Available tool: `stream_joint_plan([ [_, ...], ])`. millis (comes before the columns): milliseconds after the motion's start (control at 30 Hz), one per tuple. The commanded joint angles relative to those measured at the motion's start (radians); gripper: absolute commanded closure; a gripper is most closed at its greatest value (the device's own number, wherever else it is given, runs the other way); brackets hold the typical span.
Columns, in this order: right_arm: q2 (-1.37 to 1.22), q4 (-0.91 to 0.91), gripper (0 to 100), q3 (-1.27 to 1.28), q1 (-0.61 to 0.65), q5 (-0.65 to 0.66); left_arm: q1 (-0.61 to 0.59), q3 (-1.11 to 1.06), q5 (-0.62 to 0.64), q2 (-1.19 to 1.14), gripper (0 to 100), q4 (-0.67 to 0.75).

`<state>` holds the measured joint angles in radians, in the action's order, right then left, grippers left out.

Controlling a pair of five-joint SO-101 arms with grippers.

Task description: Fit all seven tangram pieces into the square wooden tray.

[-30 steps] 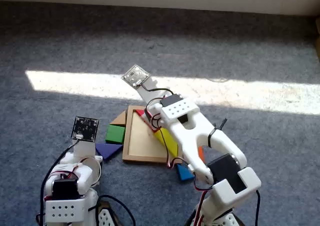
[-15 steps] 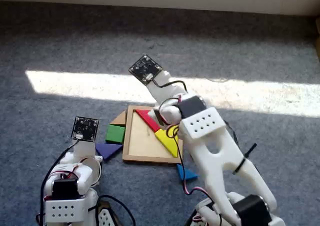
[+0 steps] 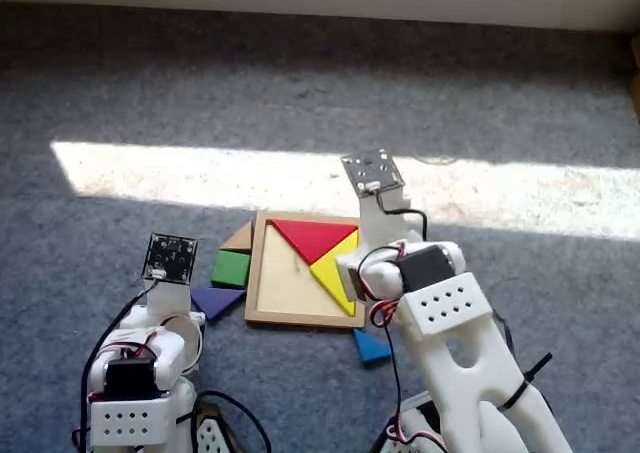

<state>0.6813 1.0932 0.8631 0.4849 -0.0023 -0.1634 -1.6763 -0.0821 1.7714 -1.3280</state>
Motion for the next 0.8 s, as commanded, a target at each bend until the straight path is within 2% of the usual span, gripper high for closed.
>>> stream_joint_plan([
  [0,0.028,-0.008,73.4,0.018,-0.018,-0.034,-0.012,-0.021,-0.008,0.045,99,-0.006],
  [167,0.028,-0.099,73.4,0.099,-0.024,-0.06,-0.012,-0.021,-0.008,0.045,99,-0.006],
  [400,0.004,-0.113,73.5,0.11,-0.117,-0.055,-0.012,-0.021,-0.008,0.045,99,-0.006],
  [767,-0.417,-0.107,73.5,-0.015,-0.116,-0.055,-0.012,-0.021,-0.008,0.045,99,-0.006],
])
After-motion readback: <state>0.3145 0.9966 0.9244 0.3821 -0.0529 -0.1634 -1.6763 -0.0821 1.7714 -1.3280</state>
